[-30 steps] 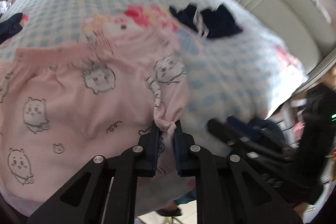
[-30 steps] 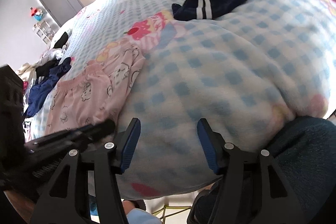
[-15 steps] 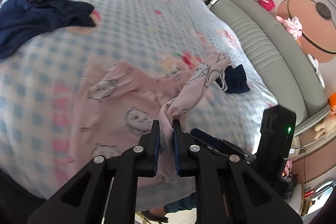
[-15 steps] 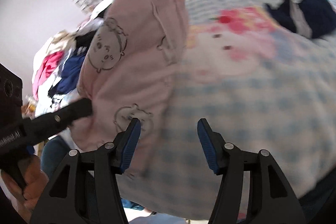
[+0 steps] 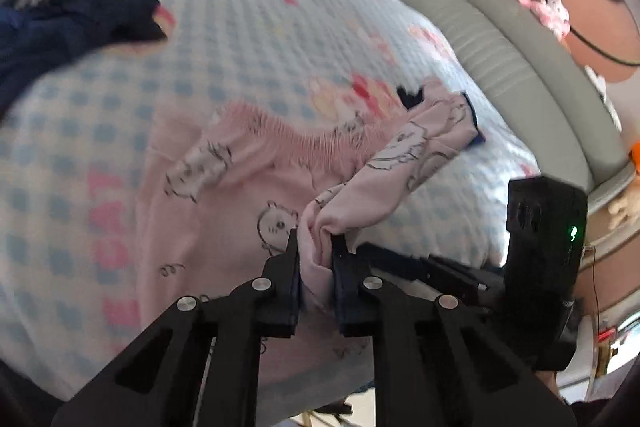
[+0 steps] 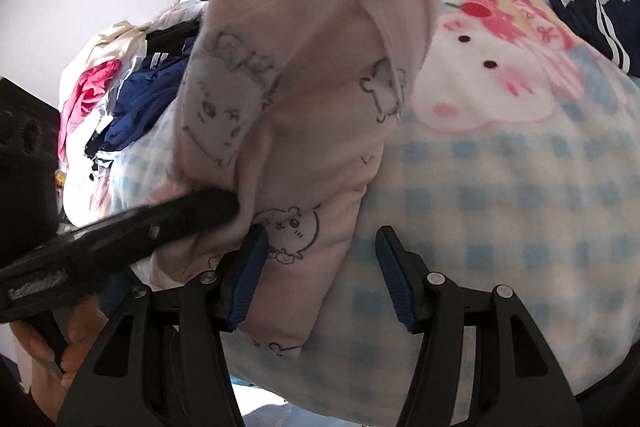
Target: Fold clothes
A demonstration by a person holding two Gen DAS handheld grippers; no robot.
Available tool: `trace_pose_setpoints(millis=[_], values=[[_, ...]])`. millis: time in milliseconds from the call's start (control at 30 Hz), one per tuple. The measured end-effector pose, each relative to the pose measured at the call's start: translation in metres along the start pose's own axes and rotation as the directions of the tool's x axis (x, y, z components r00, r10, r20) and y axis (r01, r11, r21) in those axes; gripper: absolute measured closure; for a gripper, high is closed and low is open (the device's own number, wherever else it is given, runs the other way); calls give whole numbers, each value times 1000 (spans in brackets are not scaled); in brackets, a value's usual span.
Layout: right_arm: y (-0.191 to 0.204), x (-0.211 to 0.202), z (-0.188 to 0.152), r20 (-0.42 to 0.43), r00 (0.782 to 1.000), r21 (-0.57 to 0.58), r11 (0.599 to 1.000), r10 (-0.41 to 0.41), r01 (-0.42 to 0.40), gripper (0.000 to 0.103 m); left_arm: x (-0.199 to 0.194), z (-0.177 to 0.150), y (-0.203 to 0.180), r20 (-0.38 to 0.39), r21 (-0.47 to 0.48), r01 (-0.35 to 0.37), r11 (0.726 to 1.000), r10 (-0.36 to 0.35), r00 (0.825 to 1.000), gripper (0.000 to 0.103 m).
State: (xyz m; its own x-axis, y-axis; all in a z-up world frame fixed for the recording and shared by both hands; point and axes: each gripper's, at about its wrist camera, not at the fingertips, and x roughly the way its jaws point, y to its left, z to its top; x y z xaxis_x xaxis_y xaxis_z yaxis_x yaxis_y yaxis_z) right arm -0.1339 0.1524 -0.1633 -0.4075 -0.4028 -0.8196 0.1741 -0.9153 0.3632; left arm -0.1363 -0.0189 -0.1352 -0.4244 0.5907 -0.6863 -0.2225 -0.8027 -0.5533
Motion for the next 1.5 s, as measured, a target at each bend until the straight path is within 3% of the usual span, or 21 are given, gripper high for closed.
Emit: trace_pose_setpoints(millis=[167, 267, 333, 433, 533, 633, 733, 800, 833, 933, 1033, 1133, 1167, 1200, 1233, 1267, 1333, 1500], values=[[12, -11, 0, 47, 998, -16, 1000, 28, -27, 45, -31, -11, 32, 79, -184, 46, 982, -32, 996, 92], [5, -24, -6, 145, 989, 45, 999, -19, 13, 45, -37, -24, 62, 74, -303, 56, 952, -35, 997, 92], [0, -18, -9, 122, 993, 68, 998, 2, -11, 44, -26, -31, 75, 38, -341, 52, 938, -41, 998, 92], [6, -4, -16, 56, 998, 36, 999, -3, 1, 44, -10, -36, 88, -61, -340, -16, 940, -5, 998, 87], [14, 7, -24, 10, 1000, -11, 1000, -24, 24, 44, -27, -38, 90, -33, -338, -28, 941, 18, 999, 82], [14, 7, -27, -1, 1000, -8, 1000, 8, -8, 44, -49, -39, 90, 3, -310, -89, 947, 94, 996, 64], [14, 5, -26, -8, 998, 4, 998, 69, -69, 44, -53, -46, 94, -3, -314, -19, 949, 19, 1000, 59], [17, 8, -27, -15, 997, 0, 997, 73, -73, 44, -46, -51, 93, -19, -298, -19, 955, 14, 1000, 57], [18, 11, -27, -18, 998, -4, 998, 67, -67, 41, -40, -53, 91, -34, -278, -43, 960, 35, 999, 60], [23, 18, -28, -29, 998, -17, 999, 51, -51, 41, -38, -56, 81, -29, -208, -162, 965, 159, 987, 84], [24, 16, -27, -23, 1000, -18, 1000, 14, -15, 43, -44, -56, 82, -47, -229, -231, 946, 226, 973, 91], [19, 0, -24, 3, 997, -49, 996, -75, 75, 42, -55, -56, 88, -43, -284, -238, 929, 236, 971, 90], [19, -3, -25, 3, 997, -47, 996, -75, 75, 41, -57, -56, 91, -41, -305, -217, 927, 215, 976, 85], [17, -5, -25, -1, 998, -36, 998, -55, 55, 41, -58, -56, 95, -39, -331, -151, 932, 147, 988, 78], [14, -4, -26, -15, 1000, -18, 1000, -12, 12, 41, -56, -55, 99, -38, -349, -106, 931, 98, 994, 58], [13, 0, -26, -36, 998, 9, 999, 47, -47, 41, -53, -54, 101, -37, -364, -65, 929, 56, 998, 49], [11, 12, -26, -69, 990, 61, 991, 124, -120, 38, -44, -49, 97, -44, -349, -27, 937, 13, 999, 48], [19, 25, -26, -67, 986, 78, 986, 153, -148, 36, -29, -40, 100, -71, -334, -51, 941, 29, 997, 50]])
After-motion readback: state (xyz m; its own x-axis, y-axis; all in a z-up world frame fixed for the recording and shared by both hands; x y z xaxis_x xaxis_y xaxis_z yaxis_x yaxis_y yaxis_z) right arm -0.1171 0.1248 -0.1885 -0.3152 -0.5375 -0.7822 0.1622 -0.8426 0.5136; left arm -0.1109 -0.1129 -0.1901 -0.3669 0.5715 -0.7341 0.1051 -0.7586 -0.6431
